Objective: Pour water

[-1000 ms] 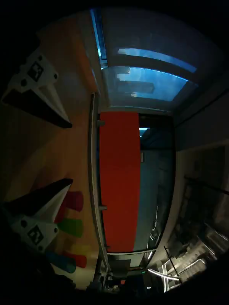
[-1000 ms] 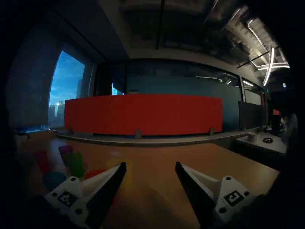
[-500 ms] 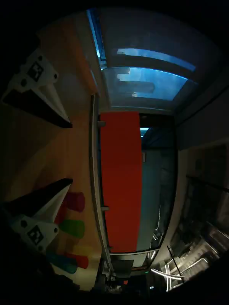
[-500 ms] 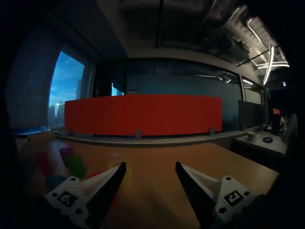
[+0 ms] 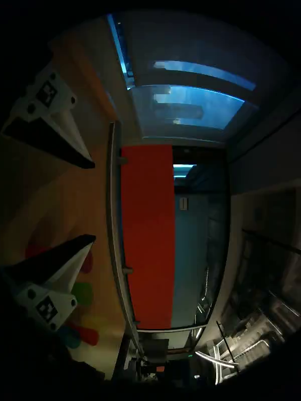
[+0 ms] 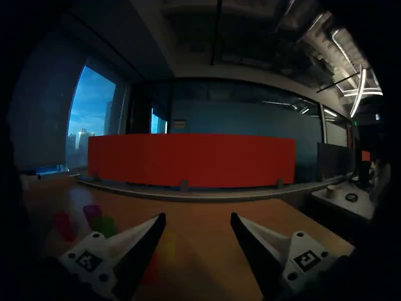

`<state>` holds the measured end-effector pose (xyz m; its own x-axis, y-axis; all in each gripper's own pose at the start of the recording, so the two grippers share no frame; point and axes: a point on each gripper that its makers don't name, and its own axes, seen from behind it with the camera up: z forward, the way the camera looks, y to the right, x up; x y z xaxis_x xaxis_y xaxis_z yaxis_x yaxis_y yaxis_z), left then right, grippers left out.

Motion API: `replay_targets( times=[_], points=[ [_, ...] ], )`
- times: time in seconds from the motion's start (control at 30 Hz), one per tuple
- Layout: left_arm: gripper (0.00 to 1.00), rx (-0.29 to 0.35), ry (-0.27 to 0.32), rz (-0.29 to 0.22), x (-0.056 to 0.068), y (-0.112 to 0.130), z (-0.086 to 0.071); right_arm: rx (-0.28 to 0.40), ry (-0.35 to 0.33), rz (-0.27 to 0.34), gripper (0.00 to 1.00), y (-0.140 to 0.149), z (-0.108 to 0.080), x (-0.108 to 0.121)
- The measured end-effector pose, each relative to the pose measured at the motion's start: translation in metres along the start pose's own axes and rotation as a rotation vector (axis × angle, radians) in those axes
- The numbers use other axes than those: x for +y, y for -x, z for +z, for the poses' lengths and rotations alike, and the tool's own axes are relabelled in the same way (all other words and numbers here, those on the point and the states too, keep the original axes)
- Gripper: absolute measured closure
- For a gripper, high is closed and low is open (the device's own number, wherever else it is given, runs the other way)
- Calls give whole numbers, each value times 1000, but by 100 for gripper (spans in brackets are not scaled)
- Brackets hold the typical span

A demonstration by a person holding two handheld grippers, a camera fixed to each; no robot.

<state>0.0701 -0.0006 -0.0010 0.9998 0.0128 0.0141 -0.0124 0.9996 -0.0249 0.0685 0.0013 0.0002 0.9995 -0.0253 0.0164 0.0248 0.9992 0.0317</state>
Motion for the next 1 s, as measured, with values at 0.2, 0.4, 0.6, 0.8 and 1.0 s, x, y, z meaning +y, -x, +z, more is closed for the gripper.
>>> replay_targets(
  times=[0.2, 0.4, 0.6, 0.8, 1.0],
  points=[
    [2, 0, 20, -3, 2, -26, 4, -15, -12, 12, 0, -25, 2, -3],
    [3, -9, 36, 16, 6, -50, 10, -25, -23, 24, 0, -49, 5, -4],
    [2, -31, 58, 23, 12, -74, 15, -29, -32, 7, 0, -70, 9, -6],
    [2, -29, 82, 12, 15, -98, 17, -34, -56, -2, 0, -93, 13, -14],
    [2, -41, 109, -5, 18, -110, 21, -28, -86, -1, 0, -108, 14, -22]
  ],
)
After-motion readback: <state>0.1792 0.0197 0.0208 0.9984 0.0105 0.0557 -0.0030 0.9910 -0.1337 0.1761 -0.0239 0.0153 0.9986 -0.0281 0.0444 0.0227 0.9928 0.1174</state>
